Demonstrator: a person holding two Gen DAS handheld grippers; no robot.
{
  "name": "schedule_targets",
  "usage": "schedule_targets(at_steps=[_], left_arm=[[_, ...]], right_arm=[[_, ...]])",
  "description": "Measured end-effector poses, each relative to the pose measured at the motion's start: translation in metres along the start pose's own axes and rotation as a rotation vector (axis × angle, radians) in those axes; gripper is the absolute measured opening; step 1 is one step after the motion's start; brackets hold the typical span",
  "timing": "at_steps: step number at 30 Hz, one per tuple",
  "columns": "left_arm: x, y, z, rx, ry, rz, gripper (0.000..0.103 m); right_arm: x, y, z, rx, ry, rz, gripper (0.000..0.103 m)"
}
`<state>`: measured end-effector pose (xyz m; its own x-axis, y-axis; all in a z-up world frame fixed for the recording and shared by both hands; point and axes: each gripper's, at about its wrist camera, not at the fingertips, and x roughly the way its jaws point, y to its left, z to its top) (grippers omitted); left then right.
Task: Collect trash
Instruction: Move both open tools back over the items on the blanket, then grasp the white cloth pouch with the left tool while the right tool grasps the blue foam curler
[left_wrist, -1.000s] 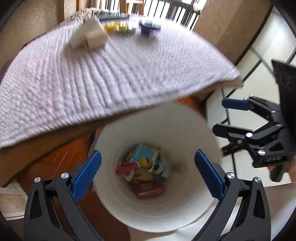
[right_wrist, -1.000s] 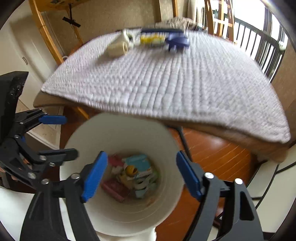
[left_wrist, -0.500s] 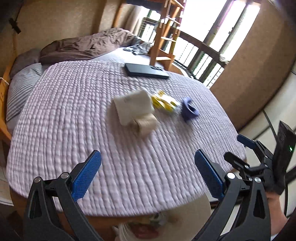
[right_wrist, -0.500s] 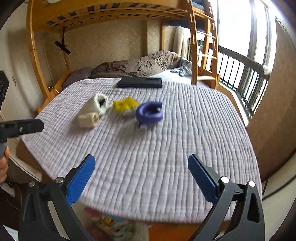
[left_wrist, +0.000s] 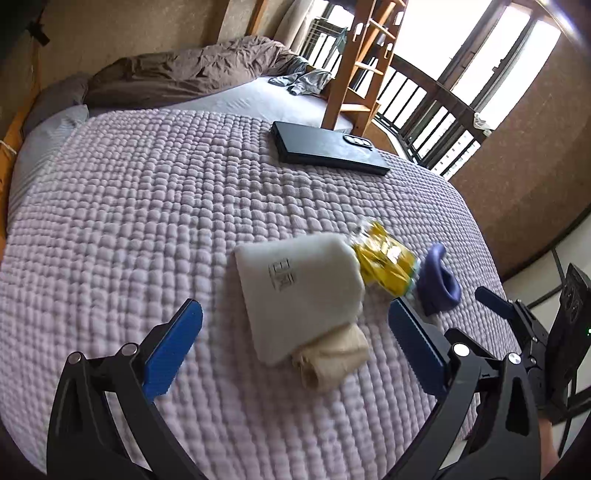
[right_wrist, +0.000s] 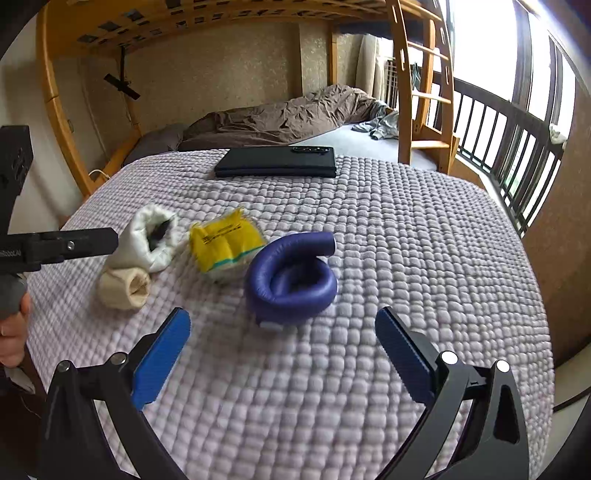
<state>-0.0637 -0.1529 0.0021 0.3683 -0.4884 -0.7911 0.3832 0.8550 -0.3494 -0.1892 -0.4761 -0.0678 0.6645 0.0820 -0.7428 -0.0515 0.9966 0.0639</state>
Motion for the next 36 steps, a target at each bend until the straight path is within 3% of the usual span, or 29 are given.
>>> schedule_targets(at_steps=[9,17,28,36], left_arm=[[0.026,-0.004,0.009,0.018,0.013,0.010,0.101],[0.033,-0.009,0.010,0.059,0.017,0.024,0.081],[0.025,-0.014,0.010,0.082,0.010,0.017,0.061],[0.017,-0.017,0.014,0.087,0.007,-0.002,0.055]], right_arm=[[0.024,-0.006,0.005,0.001,0.033,0.009,0.083],[0.035,-0.005,0.010,-0.011,0.052,0.021,0.060],[0.021,-0.006,0.012,0.008,0.020,0.043,0.059],[0.009,-0.006,0.011,0.024,0.003,0.053,0.059]])
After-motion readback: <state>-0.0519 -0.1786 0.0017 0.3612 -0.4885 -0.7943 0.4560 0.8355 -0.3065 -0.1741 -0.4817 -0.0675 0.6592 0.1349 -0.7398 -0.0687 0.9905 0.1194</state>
